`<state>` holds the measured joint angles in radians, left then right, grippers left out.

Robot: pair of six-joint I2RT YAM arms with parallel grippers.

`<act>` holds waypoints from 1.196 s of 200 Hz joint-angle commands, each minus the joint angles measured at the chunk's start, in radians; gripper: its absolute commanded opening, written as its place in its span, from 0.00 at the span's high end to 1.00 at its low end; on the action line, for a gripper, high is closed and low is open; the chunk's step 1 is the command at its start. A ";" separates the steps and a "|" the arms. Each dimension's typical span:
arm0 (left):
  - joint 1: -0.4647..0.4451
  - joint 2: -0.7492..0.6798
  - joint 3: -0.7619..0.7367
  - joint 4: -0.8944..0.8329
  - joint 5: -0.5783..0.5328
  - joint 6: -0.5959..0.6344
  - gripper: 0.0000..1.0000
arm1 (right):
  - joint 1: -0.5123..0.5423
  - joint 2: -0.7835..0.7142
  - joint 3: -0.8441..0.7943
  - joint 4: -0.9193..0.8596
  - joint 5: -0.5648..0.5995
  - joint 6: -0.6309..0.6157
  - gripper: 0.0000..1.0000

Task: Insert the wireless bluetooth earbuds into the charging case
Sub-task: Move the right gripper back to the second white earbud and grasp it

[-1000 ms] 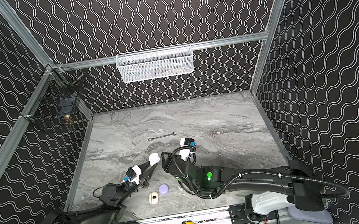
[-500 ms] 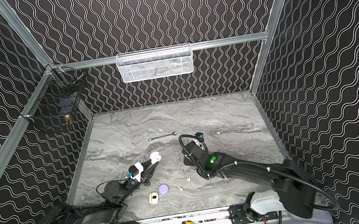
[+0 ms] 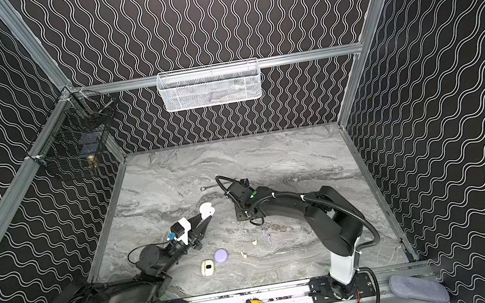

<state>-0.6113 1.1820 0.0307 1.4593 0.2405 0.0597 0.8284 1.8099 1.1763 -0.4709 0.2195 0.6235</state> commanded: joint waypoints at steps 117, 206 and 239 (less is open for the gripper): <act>0.001 -0.047 0.014 -0.083 -0.041 0.025 1.00 | 0.000 0.056 0.020 -0.088 0.002 -0.054 0.56; 0.001 -0.072 0.018 -0.116 -0.046 0.032 1.00 | 0.000 0.129 0.045 -0.075 -0.002 -0.060 0.63; 0.001 -0.059 0.018 -0.099 -0.039 0.029 1.00 | 0.000 0.133 0.039 -0.073 0.007 -0.055 0.66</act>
<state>-0.6106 1.1168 0.0448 1.3224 0.1955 0.0822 0.8288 1.9259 1.2240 -0.5266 0.2241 0.5606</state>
